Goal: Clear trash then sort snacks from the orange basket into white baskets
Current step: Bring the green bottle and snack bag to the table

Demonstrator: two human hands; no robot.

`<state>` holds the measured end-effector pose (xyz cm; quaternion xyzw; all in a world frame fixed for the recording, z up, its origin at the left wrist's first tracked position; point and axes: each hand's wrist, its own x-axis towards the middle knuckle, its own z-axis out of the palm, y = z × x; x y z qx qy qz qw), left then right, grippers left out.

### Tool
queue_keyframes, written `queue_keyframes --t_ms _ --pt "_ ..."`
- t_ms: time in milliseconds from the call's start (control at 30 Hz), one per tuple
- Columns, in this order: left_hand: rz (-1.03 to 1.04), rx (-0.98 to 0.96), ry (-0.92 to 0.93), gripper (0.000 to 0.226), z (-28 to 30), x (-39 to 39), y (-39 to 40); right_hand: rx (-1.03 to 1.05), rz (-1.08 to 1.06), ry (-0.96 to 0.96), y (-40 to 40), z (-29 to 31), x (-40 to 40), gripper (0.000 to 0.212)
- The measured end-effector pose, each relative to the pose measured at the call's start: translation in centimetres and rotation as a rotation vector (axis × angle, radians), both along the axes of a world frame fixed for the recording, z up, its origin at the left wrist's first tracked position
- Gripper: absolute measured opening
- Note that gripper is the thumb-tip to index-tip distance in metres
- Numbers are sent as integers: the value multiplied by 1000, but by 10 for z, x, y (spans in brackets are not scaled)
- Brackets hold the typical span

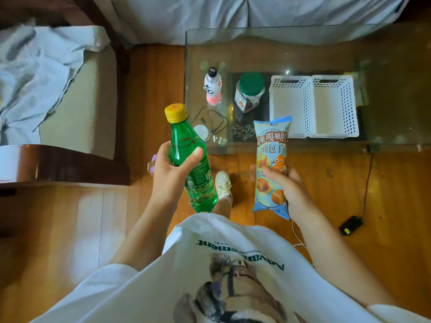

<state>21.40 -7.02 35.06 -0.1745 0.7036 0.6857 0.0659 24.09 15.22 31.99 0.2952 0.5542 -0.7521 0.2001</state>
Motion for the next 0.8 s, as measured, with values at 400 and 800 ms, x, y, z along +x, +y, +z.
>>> queue_keyframes --t_ms 400,800 --pt "45 -294 -68 69 -73 -156 39 159 198 -109 34 -67 -168 30" --pt "26 -397 -169 72 -214 -220 63 521 513 -191 37 -219 -230 35"
